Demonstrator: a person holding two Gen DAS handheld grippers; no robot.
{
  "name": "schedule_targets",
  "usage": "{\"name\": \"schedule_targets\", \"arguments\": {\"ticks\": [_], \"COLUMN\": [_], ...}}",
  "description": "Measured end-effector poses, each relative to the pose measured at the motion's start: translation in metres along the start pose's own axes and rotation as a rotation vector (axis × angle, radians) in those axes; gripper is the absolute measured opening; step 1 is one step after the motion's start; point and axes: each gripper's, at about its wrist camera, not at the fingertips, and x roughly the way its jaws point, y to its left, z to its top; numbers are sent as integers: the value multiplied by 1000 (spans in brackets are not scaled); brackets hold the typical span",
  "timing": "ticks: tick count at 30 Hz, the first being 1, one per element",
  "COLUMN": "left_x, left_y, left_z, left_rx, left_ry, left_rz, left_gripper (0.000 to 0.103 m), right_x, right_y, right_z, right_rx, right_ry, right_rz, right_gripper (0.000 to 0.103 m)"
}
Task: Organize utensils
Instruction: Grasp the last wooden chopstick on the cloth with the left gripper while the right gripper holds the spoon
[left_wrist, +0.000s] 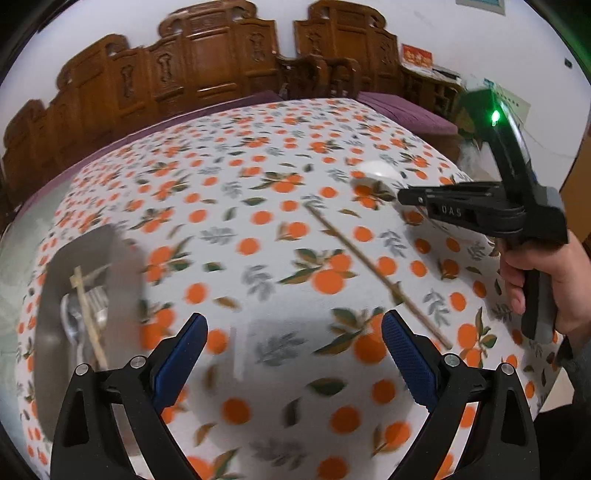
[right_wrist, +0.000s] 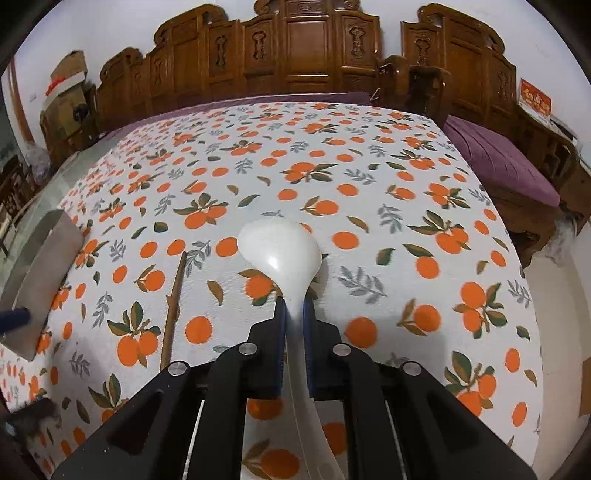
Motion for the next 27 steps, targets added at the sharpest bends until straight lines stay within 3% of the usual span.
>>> {"name": "schedule_targets", "arguments": {"ticks": [10, 19, 25, 27], "left_x": [46, 67, 68, 65], "left_y": [-43, -51, -49, -48], "left_z": [19, 25, 25, 24], "left_rx": [26, 8, 32, 45], "left_ry": [50, 84, 77, 69], "left_rz": [-36, -50, -29, -42], "left_gripper": [91, 91, 59, 37], "right_x": [-8, -7, -7, -6], "right_y": [-22, -18, -14, -15], "right_z": [-1, 0, 0, 0], "right_rx": [62, 39, 31, 37], "right_ry": [-22, -21, -20, -20], "right_rz": [6, -2, -8, -9], "right_gripper": [10, 10, 10, 10]}}
